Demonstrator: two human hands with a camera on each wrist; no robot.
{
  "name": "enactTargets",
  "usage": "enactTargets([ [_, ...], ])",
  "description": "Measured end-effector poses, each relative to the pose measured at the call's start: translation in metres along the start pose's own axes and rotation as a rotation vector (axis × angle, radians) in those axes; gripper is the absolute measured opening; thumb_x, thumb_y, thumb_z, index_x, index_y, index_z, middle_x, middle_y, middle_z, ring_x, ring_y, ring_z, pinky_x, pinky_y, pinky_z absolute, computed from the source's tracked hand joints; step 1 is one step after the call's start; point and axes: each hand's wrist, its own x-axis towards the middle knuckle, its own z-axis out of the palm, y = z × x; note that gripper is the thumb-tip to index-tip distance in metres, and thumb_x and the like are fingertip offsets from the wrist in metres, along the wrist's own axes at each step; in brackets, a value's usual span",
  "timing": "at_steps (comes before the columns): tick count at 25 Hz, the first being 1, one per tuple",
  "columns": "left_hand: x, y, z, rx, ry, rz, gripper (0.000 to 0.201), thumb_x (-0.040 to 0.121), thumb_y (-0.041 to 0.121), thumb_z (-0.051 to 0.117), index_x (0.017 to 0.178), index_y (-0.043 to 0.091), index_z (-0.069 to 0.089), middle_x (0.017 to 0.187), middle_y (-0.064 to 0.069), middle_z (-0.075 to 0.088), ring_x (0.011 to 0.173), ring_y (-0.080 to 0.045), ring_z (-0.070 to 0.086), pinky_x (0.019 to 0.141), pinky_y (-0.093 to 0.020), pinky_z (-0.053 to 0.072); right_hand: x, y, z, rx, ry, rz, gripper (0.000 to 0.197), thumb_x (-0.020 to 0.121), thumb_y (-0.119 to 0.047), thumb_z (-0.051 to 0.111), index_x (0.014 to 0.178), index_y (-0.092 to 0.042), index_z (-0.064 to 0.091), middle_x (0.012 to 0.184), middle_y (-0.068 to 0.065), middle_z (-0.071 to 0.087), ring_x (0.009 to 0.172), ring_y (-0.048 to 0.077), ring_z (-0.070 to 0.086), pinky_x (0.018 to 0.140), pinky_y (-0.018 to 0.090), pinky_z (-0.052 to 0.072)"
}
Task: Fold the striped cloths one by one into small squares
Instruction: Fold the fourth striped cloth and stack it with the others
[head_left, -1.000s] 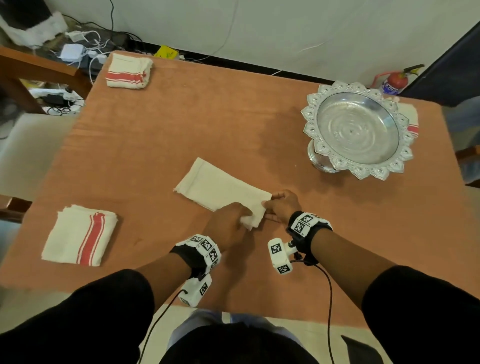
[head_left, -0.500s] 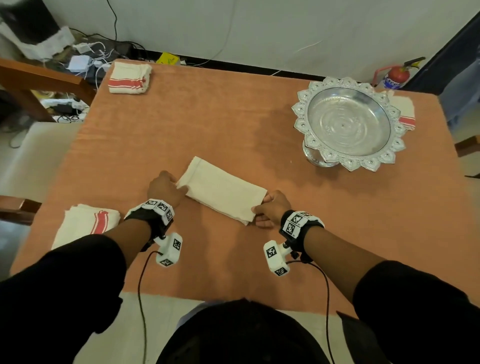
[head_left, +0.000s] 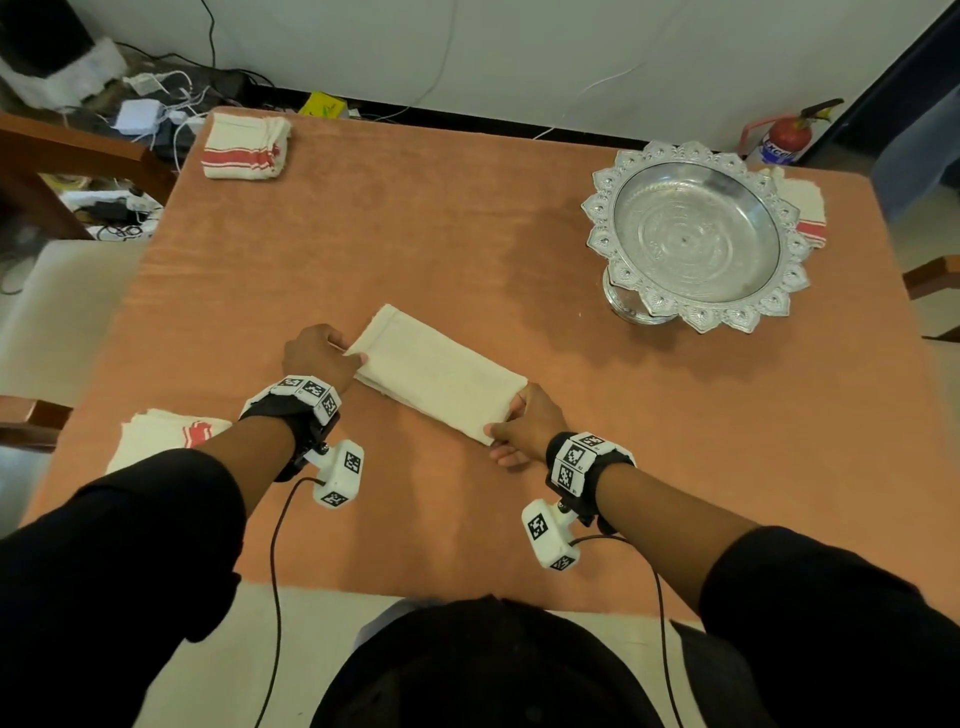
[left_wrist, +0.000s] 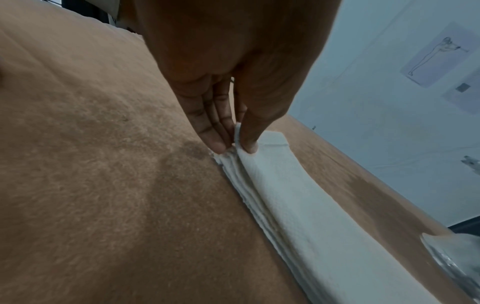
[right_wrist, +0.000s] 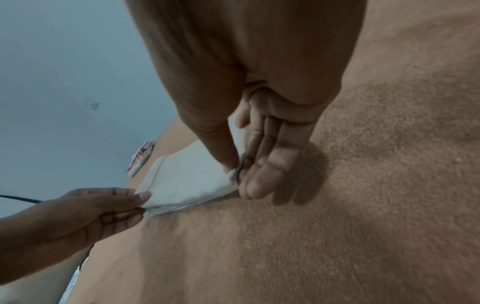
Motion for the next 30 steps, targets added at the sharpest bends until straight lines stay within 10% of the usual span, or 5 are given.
enactTargets([
  [7,0.004,-0.005,0.006,0.073,-0.022,0.06,0.036,0.077,0.032,0.085,0.103,0.014,0.068,0.105,-0.009,0.073,0.095,-0.03,0.066,0.081,-0.037,0.053,0.004,0.004,0.003,-0.087,0.135,-0.03,0.044,0.085,-0.007,0.075,0.108,-0.016,0.04,0.081,0.02,0.073,0.064,0.034,0.075,0.057,0.054,0.062],
  [12,-0.012,0.006,0.018,0.288,0.071,0.617,0.049,0.082,0.031,0.071,0.127,0.015,0.057,0.127,-0.013,0.057,0.112,-0.038,0.055,0.091,-0.048,0.049,0.015,-0.005,-0.004,-0.276,0.361,-0.1,0.061,0.076,-0.047,0.075,0.12,-0.019,0.043,0.093,-0.006,0.061,0.08,0.026,0.068,0.064,0.048,0.063],
  [16,-0.045,0.027,0.053,0.44,-0.287,0.96,0.068,0.101,0.045,0.046,0.157,0.009,0.035,0.166,-0.012,0.031,0.154,-0.033,0.026,0.125,-0.049,0.025,0.027,-0.016,-0.008,-0.3,0.353,-0.116,0.037,0.079,-0.041,0.076,0.104,-0.021,0.056,0.099,-0.005,0.067,0.083,0.019,0.065,0.062,0.031,0.053],
  [22,-0.06,0.017,0.088,0.601,-0.491,0.912,0.081,0.105,0.063,0.014,0.163,0.014,-0.012,0.171,-0.005,-0.021,0.157,-0.019,-0.021,0.13,-0.044,-0.003,0.034,-0.021,-0.007,-0.275,0.324,-0.163,0.019,0.079,-0.031,0.073,0.08,-0.023,0.056,0.096,-0.004,0.071,0.087,0.02,0.066,0.071,0.03,0.05],
  [30,-0.054,0.019,0.063,0.04,-0.669,0.73,0.075,0.102,0.064,0.01,0.165,0.022,0.014,0.172,0.009,0.006,0.157,-0.002,-0.006,0.13,-0.037,0.001,0.029,-0.057,0.002,0.129,0.102,-0.253,0.031,0.088,-0.01,0.06,0.114,-0.026,0.054,0.083,0.014,0.066,0.064,0.027,0.066,0.057,0.043,0.061],
])
